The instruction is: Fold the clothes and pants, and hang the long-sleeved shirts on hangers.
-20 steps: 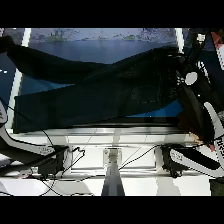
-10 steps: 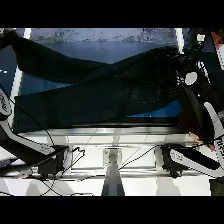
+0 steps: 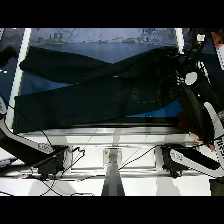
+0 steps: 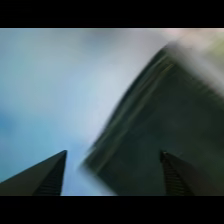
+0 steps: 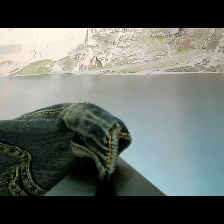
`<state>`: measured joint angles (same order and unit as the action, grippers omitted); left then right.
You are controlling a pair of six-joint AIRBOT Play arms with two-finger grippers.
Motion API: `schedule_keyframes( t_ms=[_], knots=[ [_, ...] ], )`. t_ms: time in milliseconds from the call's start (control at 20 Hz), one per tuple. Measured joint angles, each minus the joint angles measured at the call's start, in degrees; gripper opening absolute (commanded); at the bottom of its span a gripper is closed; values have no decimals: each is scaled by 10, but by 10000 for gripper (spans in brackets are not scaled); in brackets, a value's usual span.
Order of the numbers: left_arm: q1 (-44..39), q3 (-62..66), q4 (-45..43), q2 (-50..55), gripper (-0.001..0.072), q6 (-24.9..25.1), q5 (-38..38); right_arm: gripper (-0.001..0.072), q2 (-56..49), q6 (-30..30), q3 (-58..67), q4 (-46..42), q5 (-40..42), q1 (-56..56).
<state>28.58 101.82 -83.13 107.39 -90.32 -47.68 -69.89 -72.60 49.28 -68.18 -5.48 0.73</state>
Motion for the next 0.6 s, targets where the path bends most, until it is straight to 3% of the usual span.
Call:
schedule_keyframes(
  t_ms=[150,250,500,600],
  knots=[
    [37,0,38,23,587,-1,-58,42,0,0,0,0,-7,0],
    [50,0,88,42,588,24,-74,42,0,0,0,0,-11,0],
    [39,1,168,86,587,92,-53,42,0,0,0,2,-23,0],
    [28,1,170,94,518,113,-34,42,0,0,0,3,-26,0]
  ],
)
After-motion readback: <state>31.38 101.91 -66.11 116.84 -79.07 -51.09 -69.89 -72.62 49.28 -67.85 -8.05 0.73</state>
